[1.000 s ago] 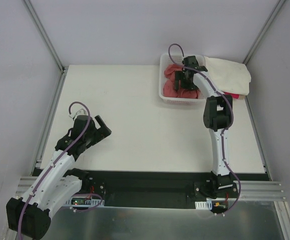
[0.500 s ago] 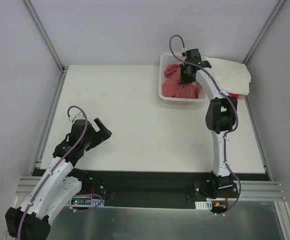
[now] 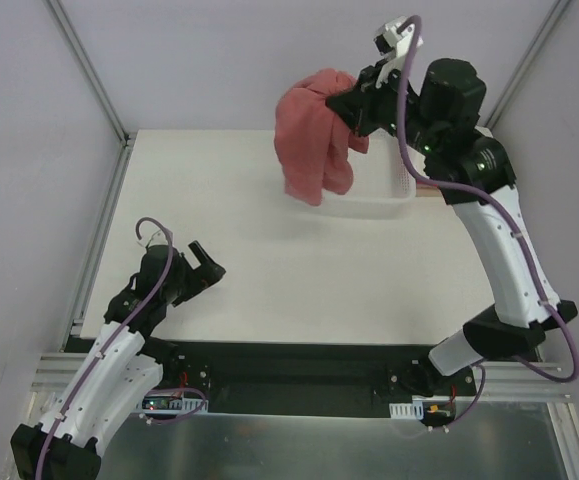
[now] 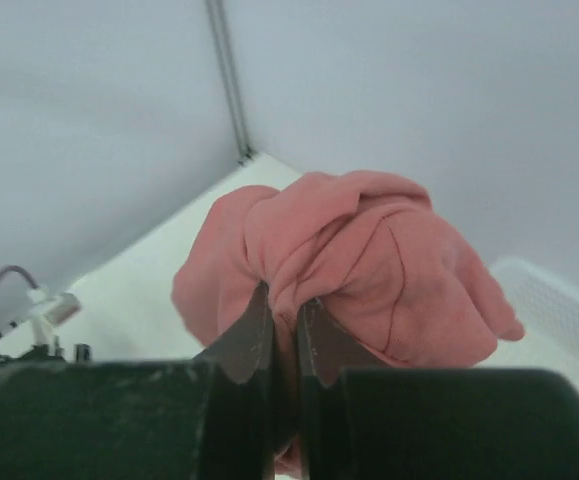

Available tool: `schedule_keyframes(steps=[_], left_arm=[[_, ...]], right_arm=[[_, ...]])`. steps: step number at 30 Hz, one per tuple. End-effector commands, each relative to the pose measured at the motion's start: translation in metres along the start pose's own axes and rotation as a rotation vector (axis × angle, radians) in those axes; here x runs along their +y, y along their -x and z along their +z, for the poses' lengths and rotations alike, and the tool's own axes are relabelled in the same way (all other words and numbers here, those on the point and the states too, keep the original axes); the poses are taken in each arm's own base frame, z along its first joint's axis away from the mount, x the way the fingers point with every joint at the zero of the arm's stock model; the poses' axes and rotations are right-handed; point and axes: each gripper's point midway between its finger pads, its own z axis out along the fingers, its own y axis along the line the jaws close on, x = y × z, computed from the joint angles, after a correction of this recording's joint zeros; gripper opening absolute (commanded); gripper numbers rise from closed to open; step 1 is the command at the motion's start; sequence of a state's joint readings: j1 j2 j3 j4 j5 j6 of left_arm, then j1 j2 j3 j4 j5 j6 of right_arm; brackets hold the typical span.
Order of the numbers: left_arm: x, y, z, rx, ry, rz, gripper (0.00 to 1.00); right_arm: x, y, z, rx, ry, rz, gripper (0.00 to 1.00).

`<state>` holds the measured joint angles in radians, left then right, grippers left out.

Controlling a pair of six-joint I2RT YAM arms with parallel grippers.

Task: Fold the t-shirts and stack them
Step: Grab crumpled tshirt from bin with the right arm, then move the tshirt to the center of the board

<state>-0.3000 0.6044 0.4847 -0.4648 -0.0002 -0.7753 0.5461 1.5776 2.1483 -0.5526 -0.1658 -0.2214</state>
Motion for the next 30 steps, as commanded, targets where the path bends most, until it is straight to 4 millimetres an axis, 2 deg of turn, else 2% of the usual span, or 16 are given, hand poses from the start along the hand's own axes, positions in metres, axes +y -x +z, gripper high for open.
schedule_keyframes(steps=[1, 4, 7, 8, 10, 11, 12, 13, 14, 15, 16, 17, 18, 21, 25, 30], left_arm=[[-0.003, -0.005, -0.002, 0.01, -0.04, 0.004, 0.99], [-0.002, -0.007, -0.004, 0.002, -0.053, -0.006, 0.99], [-0.005, -0.007, -0.008, -0.012, -0.08, -0.002, 0.99], [-0.003, -0.008, -0.01, -0.007, -0.076, -0.001, 0.99], [-0.002, -0.006, -0.013, -0.027, -0.078, -0.007, 0.99], [0.0, -0.007, -0.014, -0.028, -0.069, -0.009, 0.99], [0.001, -0.006, -0.015, -0.039, -0.07, -0.014, 0.99], [0.003, -0.006, -0.015, -0.043, -0.061, -0.016, 0.99], [0.005, -0.007, -0.015, -0.043, -0.054, -0.016, 0.99], [0.008, -0.009, -0.016, -0.033, -0.041, -0.015, 0.99], [0.012, -0.006, -0.017, -0.048, -0.018, -0.012, 0.99], [0.015, -0.006, -0.016, -0.051, -0.003, -0.017, 0.99], [0.019, -0.007, -0.015, -0.047, 0.017, -0.021, 0.99], [0.017, -0.008, -0.015, -0.027, 0.025, -0.038, 0.99], [0.017, -0.013, -0.01, 0.012, 0.045, -0.045, 0.99], [0.021, -0.021, -0.001, 0.077, 0.089, -0.056, 0.99]], right_arm=[[0.064, 0.066, -0.038, -0.239, 0.195, -0.105, 0.0], [0.098, 0.079, -0.06, -0.286, 0.309, -0.082, 0.01], [0.107, 0.06, -0.065, -0.232, 0.346, -0.005, 0.03], [0.104, 0.031, -0.053, -0.159, 0.331, 0.012, 0.04], [0.086, 0.003, -0.051, -0.102, 0.23, 0.04, 0.06], [0.073, -0.056, -0.035, 0.027, 0.17, 0.059, 0.08], [0.063, -0.072, -0.041, 0.048, 0.113, 0.068, 0.12], [0.039, -0.105, -0.036, 0.109, -0.02, 0.081, 0.16], [0.019, -0.132, -0.037, 0.161, -0.116, 0.085, 0.28], [0.0, -0.192, -0.039, 0.293, -0.205, 0.08, 0.37], [-0.024, -0.217, -0.044, 0.347, -0.322, 0.073, 0.49], [-0.049, -0.24, -0.048, 0.402, -0.408, 0.12, 0.76], [-0.063, -0.285, -0.058, 0.557, -0.464, 0.149, 0.88], [-0.089, -0.337, -0.078, 0.761, -0.548, 0.231, 0.97], [-0.083, -0.363, -0.087, 0.762, -0.524, 0.233, 0.97], [-0.083, -0.363, -0.109, 0.672, -0.586, 0.278, 0.97]])
